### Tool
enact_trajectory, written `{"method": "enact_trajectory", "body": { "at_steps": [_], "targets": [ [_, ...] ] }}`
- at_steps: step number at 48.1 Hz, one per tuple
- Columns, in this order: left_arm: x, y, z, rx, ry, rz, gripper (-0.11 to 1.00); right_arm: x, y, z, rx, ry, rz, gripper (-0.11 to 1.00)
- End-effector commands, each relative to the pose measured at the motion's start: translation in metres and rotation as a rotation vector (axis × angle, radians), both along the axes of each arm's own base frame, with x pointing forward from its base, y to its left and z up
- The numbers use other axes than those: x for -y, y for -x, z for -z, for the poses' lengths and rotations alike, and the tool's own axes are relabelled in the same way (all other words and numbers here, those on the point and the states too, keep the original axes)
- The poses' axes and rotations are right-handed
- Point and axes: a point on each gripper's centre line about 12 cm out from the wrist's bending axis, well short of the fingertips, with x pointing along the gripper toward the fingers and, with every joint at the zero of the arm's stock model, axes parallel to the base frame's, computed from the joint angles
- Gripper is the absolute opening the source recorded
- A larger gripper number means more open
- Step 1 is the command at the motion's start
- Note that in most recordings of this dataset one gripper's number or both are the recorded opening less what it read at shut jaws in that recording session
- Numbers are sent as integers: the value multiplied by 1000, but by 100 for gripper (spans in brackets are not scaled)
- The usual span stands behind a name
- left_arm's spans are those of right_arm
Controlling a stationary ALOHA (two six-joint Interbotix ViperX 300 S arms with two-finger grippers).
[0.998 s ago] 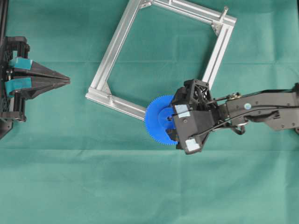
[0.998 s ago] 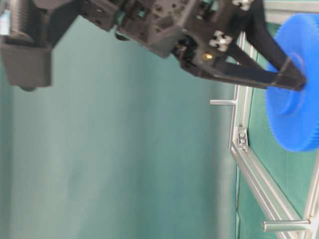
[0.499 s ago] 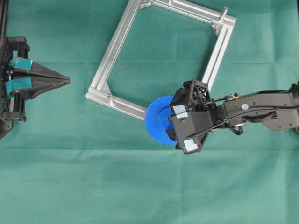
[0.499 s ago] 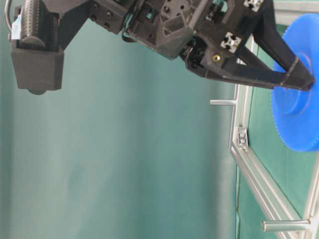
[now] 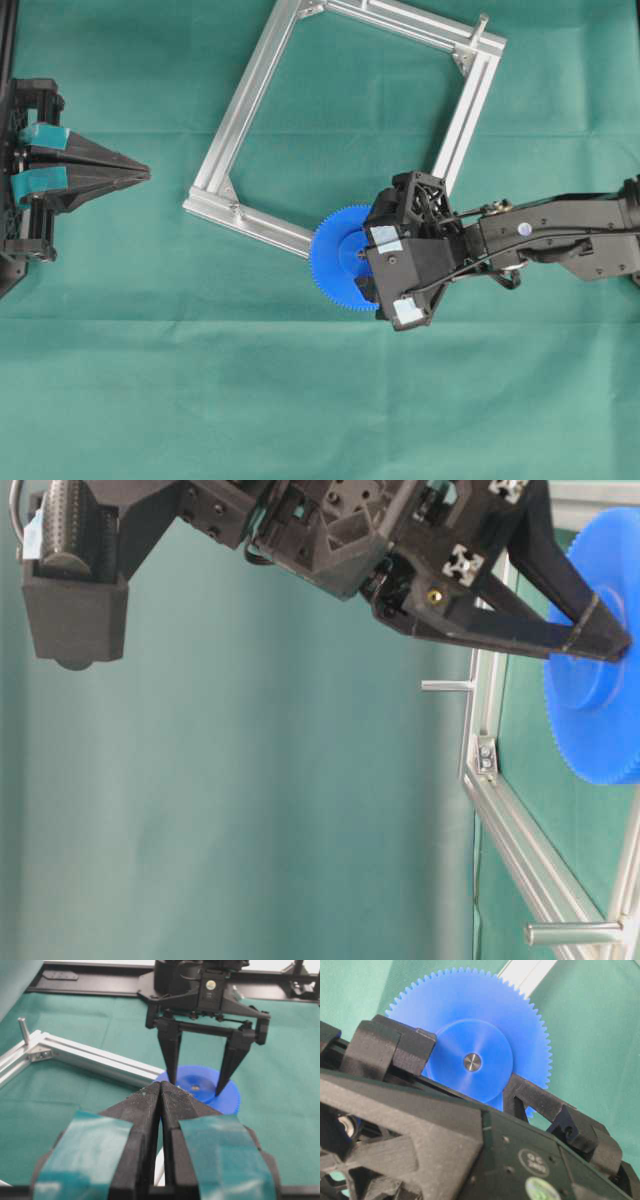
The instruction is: Find the location of the shaft and insert the gear.
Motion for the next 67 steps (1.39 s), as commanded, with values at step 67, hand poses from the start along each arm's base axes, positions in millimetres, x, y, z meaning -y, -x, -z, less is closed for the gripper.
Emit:
{"method": "enact_trajectory", "body": {
  "at_steps": [67],
  "targets": [
    [-1,-2,-3,8,1,-4,2,15,26,-87,169,72,4,86]
  ]
}}
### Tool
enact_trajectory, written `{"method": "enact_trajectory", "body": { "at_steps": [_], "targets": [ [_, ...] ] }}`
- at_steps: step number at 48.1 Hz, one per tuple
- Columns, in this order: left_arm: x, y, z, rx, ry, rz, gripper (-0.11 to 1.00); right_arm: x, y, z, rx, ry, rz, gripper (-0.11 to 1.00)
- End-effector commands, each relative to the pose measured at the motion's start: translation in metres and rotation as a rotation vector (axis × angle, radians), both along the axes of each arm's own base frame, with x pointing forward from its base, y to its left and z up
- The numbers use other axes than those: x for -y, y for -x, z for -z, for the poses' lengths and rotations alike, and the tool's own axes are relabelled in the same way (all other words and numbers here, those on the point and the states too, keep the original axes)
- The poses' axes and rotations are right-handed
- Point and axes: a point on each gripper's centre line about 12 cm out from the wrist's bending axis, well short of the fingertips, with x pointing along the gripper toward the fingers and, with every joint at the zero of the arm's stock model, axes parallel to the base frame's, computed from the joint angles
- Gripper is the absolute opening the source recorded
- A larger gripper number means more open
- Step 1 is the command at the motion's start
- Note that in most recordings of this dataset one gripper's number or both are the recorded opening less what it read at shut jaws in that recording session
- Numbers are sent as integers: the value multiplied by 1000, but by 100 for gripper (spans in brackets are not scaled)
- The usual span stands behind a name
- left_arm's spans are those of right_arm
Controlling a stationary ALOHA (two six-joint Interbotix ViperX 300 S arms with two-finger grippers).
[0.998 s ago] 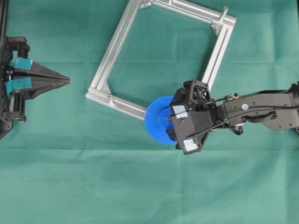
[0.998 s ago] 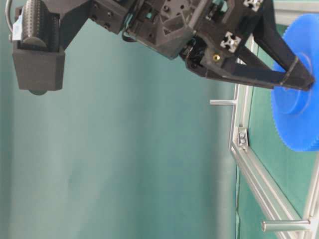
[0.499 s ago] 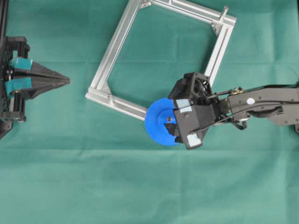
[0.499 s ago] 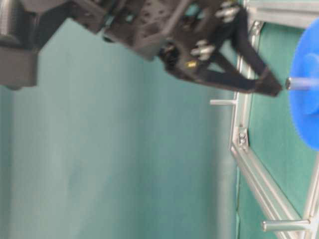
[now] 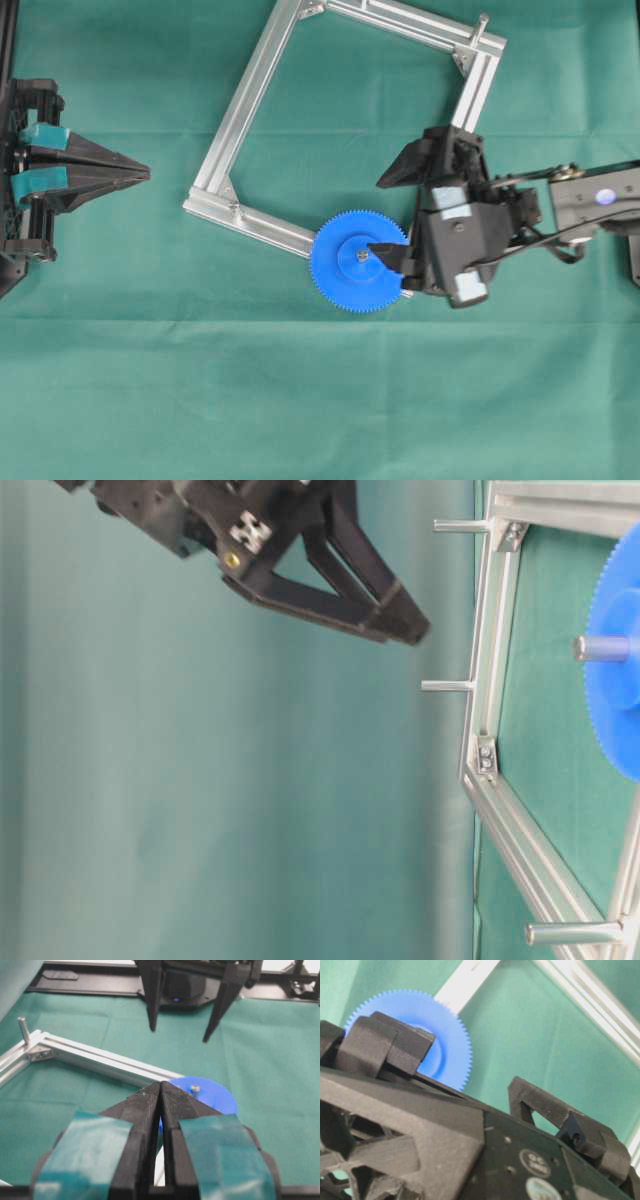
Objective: Find the location of the shaft and insert the gear.
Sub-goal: 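Open the right gripper and withdraw it rightward from the gear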
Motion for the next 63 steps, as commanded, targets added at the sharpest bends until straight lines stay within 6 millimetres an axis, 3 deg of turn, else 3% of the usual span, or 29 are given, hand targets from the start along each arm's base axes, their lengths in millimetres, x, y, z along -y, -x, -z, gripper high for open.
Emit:
{"method": "enact_trajectory", "body": {
  "at_steps": [1,26,63],
  "targets": [
    [0,-1,-3,9,-1,-2,2,-1,2,-14,50,-3,-6,86],
    [-1,-1,-2,5,0,-3,2,-1,7,-12,52,-8,-7,86],
    [-1,-2,-2,2,0,-3,2,-2,41,-10,64,-31,-13,86]
  ]
}}
